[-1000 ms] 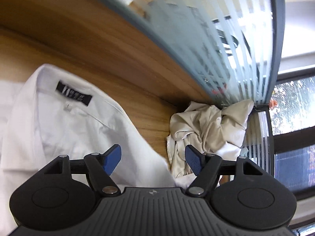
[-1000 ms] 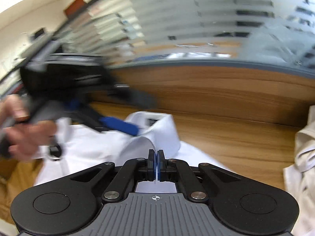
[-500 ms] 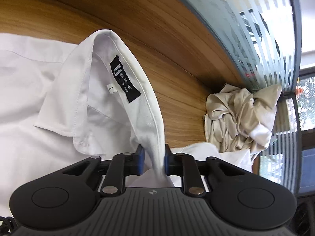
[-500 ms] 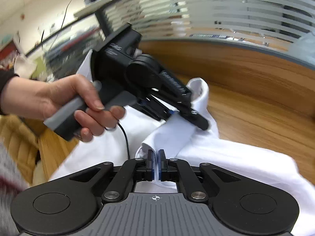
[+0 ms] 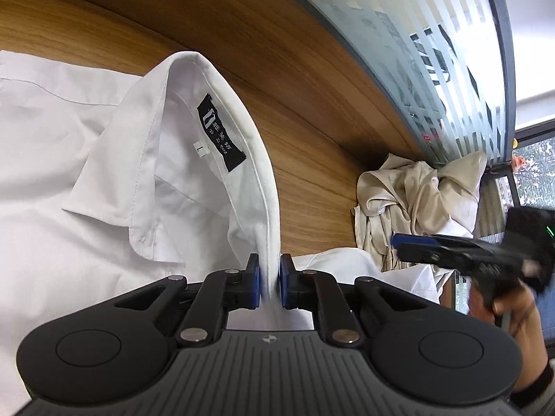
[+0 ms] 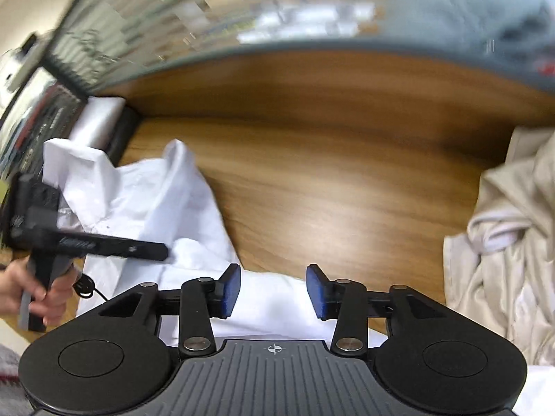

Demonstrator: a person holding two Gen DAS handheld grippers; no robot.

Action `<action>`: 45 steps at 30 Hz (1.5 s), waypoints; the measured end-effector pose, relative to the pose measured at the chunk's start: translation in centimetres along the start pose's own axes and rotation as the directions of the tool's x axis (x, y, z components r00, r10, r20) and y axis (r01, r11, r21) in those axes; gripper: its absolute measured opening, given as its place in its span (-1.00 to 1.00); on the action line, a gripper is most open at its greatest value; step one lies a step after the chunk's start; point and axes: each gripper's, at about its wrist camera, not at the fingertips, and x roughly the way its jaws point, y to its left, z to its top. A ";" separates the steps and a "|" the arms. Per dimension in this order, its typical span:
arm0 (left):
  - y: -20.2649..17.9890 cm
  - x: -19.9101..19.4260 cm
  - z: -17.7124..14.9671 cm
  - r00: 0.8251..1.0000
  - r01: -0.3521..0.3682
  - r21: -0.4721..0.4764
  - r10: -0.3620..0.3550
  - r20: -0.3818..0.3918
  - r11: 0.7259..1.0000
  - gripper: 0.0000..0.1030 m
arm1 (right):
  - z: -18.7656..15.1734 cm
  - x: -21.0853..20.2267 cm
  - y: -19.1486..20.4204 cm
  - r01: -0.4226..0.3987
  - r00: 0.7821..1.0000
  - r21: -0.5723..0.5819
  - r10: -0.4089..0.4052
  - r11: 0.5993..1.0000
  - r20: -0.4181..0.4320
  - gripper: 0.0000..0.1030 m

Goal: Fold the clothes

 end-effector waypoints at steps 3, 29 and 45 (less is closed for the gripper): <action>-0.2 -0.1 -0.4 1.000 0.010 0.017 -0.010 0.007 1.000 -0.76 | 1.4 3.0 -2.2 -0.058 0.989 0.094 0.070 0.994 -0.129 0.06; -4.7 2.8 14.9 0.973 -0.049 0.186 0.005 0.229 0.981 -0.79 | 3.1 0.5 -2.9 -0.112 0.920 0.287 -0.010 0.951 0.393 -0.93; -4.3 -0.2 13.8 0.978 -0.167 0.315 0.115 0.177 0.934 0.55 | 2.5 1.6 0.8 0.141 0.898 0.173 -0.200 0.975 0.393 -0.28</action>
